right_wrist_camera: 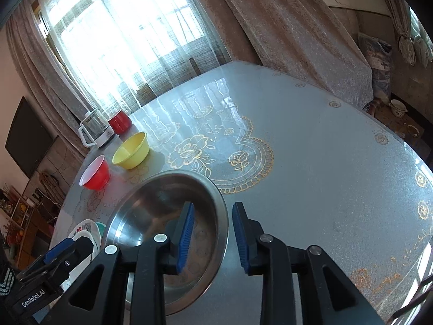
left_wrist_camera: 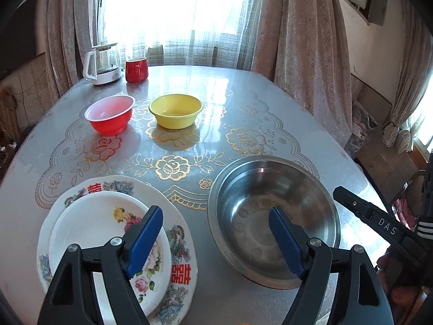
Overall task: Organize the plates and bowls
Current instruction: 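Open both grippers and release the steel bowl on the table, then move both grippers to the yellow bowl rim and close on it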
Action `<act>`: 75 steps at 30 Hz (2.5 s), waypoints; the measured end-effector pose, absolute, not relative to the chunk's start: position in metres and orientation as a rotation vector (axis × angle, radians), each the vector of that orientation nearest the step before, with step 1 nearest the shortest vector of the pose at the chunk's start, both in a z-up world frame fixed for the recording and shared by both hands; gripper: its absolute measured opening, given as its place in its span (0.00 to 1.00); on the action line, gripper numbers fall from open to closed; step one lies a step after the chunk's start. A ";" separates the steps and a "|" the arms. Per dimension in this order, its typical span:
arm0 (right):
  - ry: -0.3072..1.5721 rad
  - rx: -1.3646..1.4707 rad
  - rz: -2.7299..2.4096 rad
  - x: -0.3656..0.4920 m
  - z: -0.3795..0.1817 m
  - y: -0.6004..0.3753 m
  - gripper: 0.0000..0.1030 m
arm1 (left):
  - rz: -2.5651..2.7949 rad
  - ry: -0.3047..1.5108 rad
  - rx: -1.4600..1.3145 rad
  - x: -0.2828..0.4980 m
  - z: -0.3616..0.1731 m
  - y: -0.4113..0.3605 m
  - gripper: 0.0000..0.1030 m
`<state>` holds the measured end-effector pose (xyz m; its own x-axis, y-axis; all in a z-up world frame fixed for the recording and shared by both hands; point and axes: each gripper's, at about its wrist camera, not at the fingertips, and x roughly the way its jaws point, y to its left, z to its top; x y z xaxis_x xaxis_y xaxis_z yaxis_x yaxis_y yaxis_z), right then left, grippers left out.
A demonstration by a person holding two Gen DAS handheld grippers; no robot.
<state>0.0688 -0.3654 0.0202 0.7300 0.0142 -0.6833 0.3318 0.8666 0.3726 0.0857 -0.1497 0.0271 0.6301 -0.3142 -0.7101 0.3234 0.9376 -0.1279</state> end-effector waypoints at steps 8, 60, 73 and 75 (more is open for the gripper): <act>0.768 0.399 -0.151 0.098 0.044 -0.357 0.30 | -0.284 0.829 0.056 0.120 0.033 -0.131 0.84; 1.283 0.660 0.045 0.386 -0.039 -0.295 0.12 | -0.190 1.131 -0.144 0.355 -0.023 -0.101 0.56; 1.315 0.667 0.013 0.363 -0.040 -0.318 0.12 | -0.215 1.088 -0.366 0.356 -0.021 -0.088 0.68; 1.316 0.668 0.019 0.362 -0.040 -0.316 0.12 | -0.245 1.087 -0.334 0.360 -0.019 -0.098 0.69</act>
<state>0.3622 -0.3162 -0.0397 0.2805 0.3783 -0.8822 0.3523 0.8143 0.4612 0.3600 -0.0985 -0.0194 0.4460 -0.3556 -0.8214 0.0312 0.9233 -0.3828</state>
